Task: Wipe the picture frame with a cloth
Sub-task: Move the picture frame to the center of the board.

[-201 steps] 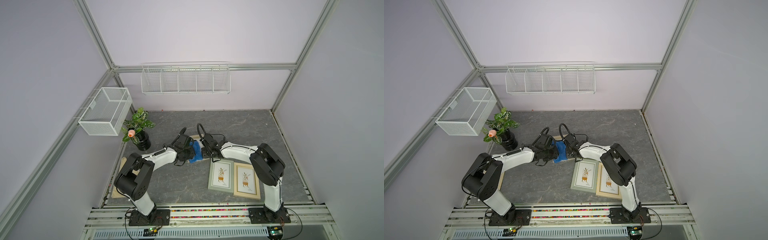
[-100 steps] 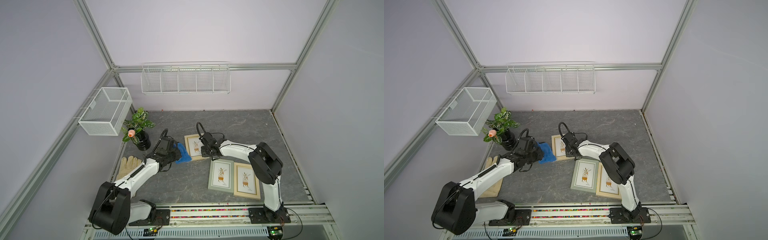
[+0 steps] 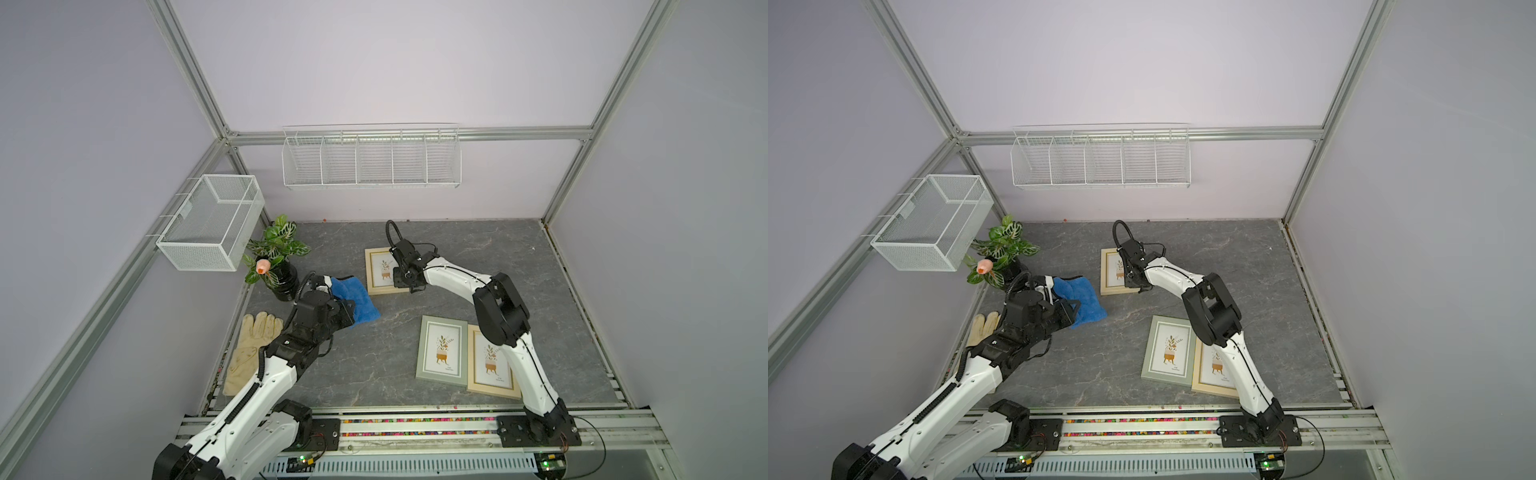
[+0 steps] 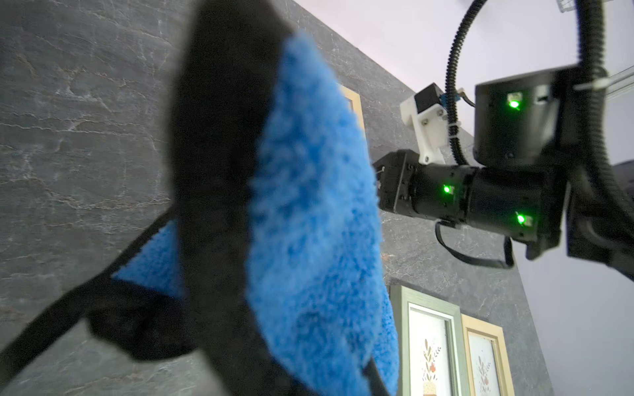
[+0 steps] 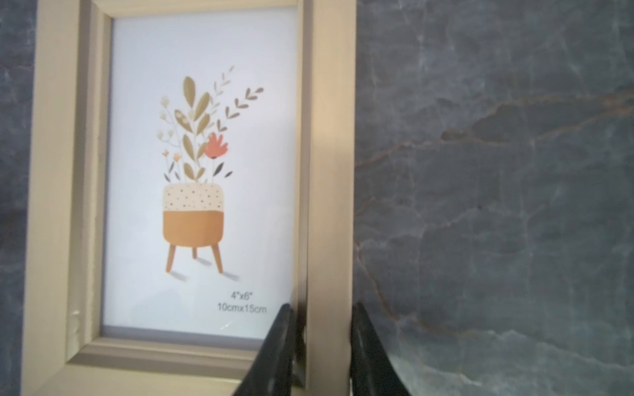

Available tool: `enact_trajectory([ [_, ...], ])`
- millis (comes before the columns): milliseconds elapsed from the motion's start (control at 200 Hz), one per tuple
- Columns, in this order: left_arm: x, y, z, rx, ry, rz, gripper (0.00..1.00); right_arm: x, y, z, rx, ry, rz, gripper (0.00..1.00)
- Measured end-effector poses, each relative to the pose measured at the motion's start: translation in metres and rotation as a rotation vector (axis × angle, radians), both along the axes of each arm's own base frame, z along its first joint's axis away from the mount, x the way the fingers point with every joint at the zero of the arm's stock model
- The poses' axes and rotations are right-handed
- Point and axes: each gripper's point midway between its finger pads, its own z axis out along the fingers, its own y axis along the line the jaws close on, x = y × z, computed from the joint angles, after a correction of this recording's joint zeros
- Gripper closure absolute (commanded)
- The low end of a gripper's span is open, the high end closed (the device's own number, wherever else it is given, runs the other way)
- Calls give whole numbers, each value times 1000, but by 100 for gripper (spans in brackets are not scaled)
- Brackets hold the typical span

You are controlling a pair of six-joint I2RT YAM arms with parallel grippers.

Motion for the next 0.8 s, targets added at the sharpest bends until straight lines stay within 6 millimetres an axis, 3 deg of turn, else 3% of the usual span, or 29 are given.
enact_trajectory([
  [50, -2, 1, 1, -4, -7, 0, 100, 8, 3, 0, 1, -4, -1, 89],
  [190, -6, 3, 0, -7, -15, 0, 100, 23, 11, 2, 1, -12, 3, 69],
  [470, -7, 3, -3, -13, -24, -2, 100, 18, 6, 1, -31, 17, 28, 24],
  [545, -7, 1, -4, -20, -29, -9, 100, 8, -1, 2, -42, 33, 46, 17],
  [650, -6, -2, -3, -35, -43, -24, 100, -15, -14, 12, -47, 56, 64, 14],
  [800, -3, -10, 1, -65, -67, -50, 100, -56, -34, 57, 21, 27, 94, 11],
])
